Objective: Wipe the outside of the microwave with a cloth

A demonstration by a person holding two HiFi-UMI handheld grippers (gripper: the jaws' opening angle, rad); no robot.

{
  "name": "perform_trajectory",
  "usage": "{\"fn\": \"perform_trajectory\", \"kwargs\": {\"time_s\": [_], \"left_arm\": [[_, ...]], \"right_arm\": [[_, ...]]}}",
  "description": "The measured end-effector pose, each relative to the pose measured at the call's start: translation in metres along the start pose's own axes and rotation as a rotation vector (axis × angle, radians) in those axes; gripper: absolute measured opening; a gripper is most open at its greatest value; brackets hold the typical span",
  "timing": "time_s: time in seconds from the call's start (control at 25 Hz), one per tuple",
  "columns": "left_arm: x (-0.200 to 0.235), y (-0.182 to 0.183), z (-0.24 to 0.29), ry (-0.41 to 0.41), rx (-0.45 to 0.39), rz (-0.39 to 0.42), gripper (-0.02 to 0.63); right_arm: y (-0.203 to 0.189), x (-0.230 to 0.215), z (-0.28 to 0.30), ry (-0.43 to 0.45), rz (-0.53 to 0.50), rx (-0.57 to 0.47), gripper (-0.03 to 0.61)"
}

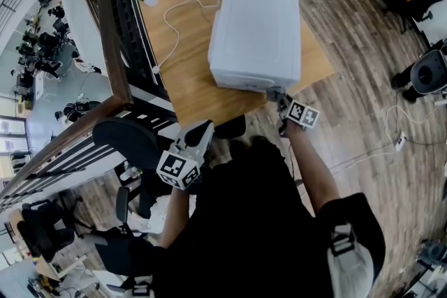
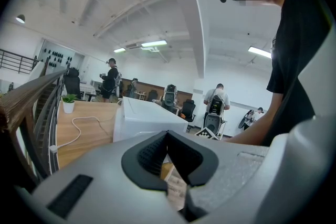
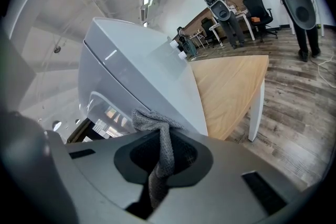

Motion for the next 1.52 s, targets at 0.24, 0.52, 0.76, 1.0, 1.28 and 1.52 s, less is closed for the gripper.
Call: {"fn": "perform_trajectory", "kwargs": {"time_s": [0.24, 0.52, 0.76, 1.0, 1.28, 1.52], "left_arm": [[0.001, 0.003, -0.002, 0.004, -0.005, 0.004, 0.002], [0.005, 0.004, -0.006, 0.022, -0.009, 0.002, 0.002], [0.008, 0.004, -0.007, 0.035, -0.02, 0.001, 0.002], [0.009, 0.002, -0.009, 0.046, -0.022, -0.006, 0.002], [0.009, 0.001, -0.012, 0.064, -0.026, -0.011, 0.002], [0.014, 0.005, -0.017, 0.086, -0.041, -0.01, 0.002]], "right_arm": [[-0.006, 0.005, 0.005, 0.003, 0.0, 0.023, 0.018], [-0.012, 0.015, 0.013, 0.021, -0.008, 0.044, 0.018], [-0.02, 0.026, 0.024, 0.036, -0.011, 0.061, 0.018], [-0.025, 0.031, 0.03, 0.047, -0.015, 0.077, 0.017], [-0.031, 0.051, 0.041, 0.087, -0.035, 0.1, 0.018], [-0.037, 0.067, 0.055, 0.113, -0.038, 0.118, 0.017]]}}
Point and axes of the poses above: the fingertips, and each gripper's own axes: z forward along the fingers, x to its left, y out of its top, the point moved 2 cm from there along -z, backward along the fingers, and after that the axes turned 1 degree about -x, right-handed, at the moved point
